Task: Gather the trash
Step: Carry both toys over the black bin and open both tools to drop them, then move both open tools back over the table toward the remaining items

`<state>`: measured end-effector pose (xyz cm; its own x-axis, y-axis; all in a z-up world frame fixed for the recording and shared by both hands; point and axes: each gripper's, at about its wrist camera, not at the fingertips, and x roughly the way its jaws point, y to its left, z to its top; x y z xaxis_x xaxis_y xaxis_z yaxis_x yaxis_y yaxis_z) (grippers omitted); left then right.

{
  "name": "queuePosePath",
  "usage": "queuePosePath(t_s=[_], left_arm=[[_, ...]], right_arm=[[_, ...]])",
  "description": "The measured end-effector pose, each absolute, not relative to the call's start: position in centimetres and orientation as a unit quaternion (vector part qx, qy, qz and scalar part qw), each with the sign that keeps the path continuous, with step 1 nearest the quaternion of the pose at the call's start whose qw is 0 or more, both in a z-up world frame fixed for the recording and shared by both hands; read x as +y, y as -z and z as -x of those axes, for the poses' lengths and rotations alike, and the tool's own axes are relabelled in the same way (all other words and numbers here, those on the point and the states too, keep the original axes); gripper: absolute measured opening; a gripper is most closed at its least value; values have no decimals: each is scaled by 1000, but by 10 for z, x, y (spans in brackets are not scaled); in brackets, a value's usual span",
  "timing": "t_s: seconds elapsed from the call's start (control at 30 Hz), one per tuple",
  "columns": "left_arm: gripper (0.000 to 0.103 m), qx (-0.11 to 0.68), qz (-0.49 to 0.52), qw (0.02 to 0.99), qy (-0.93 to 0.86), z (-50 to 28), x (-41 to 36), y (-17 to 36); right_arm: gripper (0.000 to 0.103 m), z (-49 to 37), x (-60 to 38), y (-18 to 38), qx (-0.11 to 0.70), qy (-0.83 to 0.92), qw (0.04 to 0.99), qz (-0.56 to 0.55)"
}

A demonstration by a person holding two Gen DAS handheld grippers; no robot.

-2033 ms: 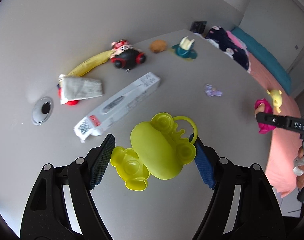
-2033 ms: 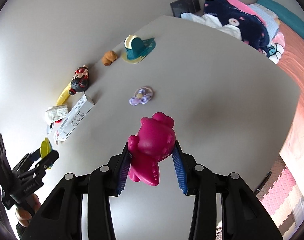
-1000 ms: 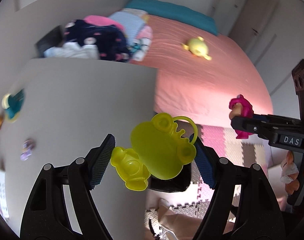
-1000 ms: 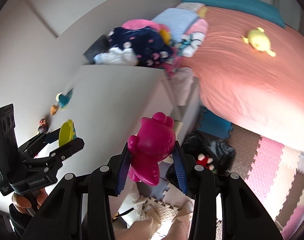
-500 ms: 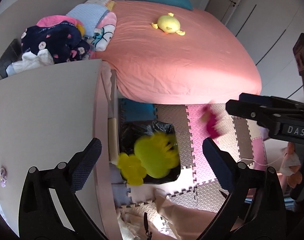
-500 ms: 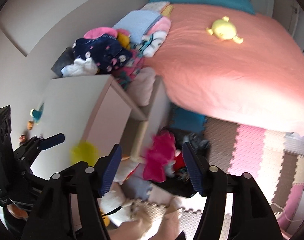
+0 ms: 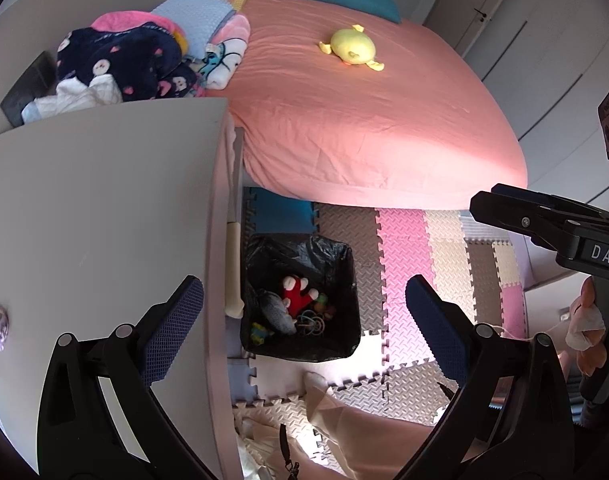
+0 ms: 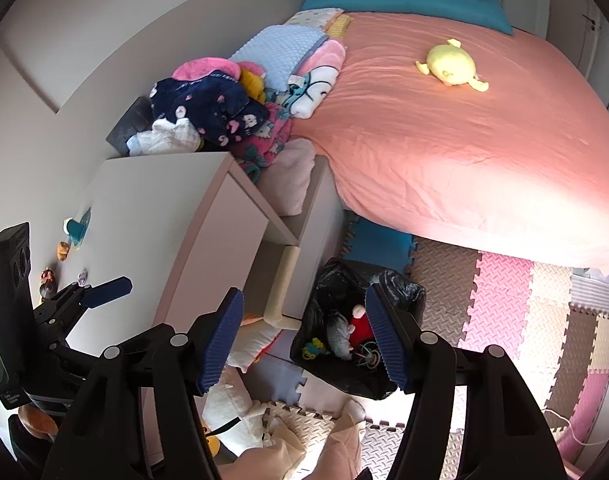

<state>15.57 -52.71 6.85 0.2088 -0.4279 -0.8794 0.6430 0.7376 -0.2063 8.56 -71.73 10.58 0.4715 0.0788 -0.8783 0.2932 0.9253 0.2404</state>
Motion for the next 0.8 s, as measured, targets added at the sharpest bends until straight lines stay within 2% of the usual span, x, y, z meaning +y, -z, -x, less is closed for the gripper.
queuePosePath(t_s=[0.4, 0.8], left_arm=[[98, 518, -62, 798, 301, -155, -459, -76], [98, 519, -4, 829, 207, -151, -350, -77]], right_arm=[[64, -110, -649, -115, 512, 1, 849, -134], [64, -142, -546, -115, 524, -93, 843, -79]])
